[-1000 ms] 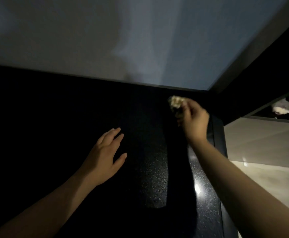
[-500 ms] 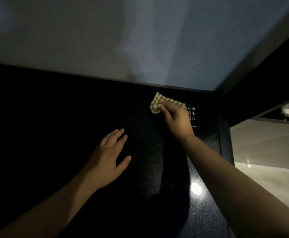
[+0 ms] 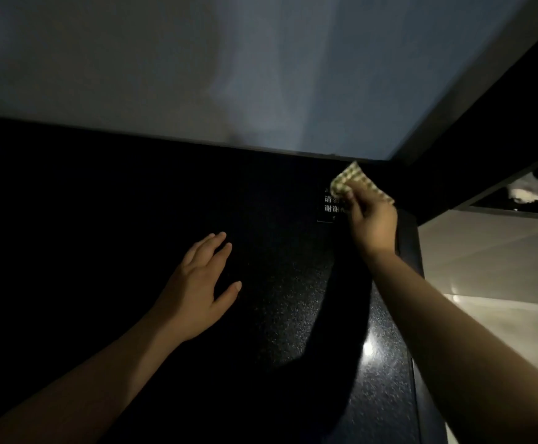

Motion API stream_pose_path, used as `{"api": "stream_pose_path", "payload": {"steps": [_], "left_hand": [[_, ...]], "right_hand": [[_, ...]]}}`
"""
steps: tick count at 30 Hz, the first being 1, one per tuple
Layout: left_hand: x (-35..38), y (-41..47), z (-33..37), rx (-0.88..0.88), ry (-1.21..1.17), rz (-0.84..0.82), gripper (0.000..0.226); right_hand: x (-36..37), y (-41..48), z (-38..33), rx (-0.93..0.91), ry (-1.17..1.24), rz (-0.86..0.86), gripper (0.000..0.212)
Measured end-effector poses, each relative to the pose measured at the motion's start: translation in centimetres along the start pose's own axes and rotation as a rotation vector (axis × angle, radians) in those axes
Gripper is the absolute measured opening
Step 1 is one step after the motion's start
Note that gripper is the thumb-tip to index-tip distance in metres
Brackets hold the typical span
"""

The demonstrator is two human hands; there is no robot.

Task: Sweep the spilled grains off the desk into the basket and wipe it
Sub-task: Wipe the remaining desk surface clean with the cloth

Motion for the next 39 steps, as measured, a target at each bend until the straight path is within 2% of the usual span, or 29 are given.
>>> {"api": "stream_pose_path", "payload": {"steps": [3, 8, 9, 11, 13, 17, 21, 24, 25, 27, 30, 34, 37, 39], "left_hand": [[-0.1, -0.1, 0.1, -0.003, 0.025, 0.000, 0.069], [-0.2, -0.1, 0.3, -0.033, 0.043, -0.040, 0.069], [-0.3, -0.1, 0.3, -0.029, 0.041, -0.045, 0.069], [-0.3, -0.2, 0.3, -0.020, 0.046, -0.050, 0.069], [-0.3, -0.4, 0.2, -0.022, 0.049, -0.051, 0.069], [-0.2, -0.5, 0.4, -0.034, 0.032, -0.056, 0.070], [-0.2, -1.3, 0.6, -0.037, 0.034, -0.075, 0.068], [-0.2, -2.8, 0.5, -0.023, 0.019, -0.091, 0.066], [-0.2, -3.2, 0.4, -0.025, 0.013, -0.096, 0.065], [0.0, -4.2, 0.2, -0.017, 0.011, -0.112, 0.065], [0.5, -5.5, 0.5, 0.005, 0.002, -0.135, 0.066], [1.1, -6.3, 1.4, -0.010, 0.007, -0.170, 0.064], [1.2, -6.4, 2.0, -0.034, -0.002, -0.195, 0.064], [1.3, -6.6, 2.4, -0.036, -0.008, -0.220, 0.063]], "right_hand": [[-1.2, -4.8, -1.0, -0.038, 0.023, -0.014, 0.025], [-2.4, -11.1, -3.7, -0.111, 0.050, -0.276, 0.020], [-2.4, -10.8, -4.2, -0.101, 0.078, -0.245, 0.019], [-2.1, -8.5, -4.3, -0.055, 0.151, -0.068, 0.022], [-1.1, -5.7, -4.0, -0.020, 0.133, 0.048, 0.024], [1.9, -5.3, -3.0, -0.044, -0.021, -0.077, 0.028], [1.4, -11.3, -4.6, -0.197, 0.018, -0.253, 0.025], [-0.5, -15.1, -6.6, -0.031, 0.176, -0.369, 0.017], [-1.2, -15.3, -7.1, 0.042, 0.261, -0.360, 0.019], [-2.7, -14.0, -7.8, 0.080, 0.359, -0.207, 0.024], [-3.5, -9.8, -7.5, 0.001, 0.221, -0.001, 0.021], [-0.6, -6.4, -5.1, -0.049, 0.039, -0.095, 0.026], [1.6, -8.3, -3.9, -0.100, -0.064, -0.176, 0.029], [1.8, -11.2, -4.0, -0.149, -0.044, -0.206, 0.031]]}}
Point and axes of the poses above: each hand's wrist, its own y-axis towards the middle knuckle, its own x-axis out of the palm, z = x × y, the point moved 2 cm from there along y, towards the middle knuckle, and after that the axes turned 1 degree about -z, right-handed, at the moved point
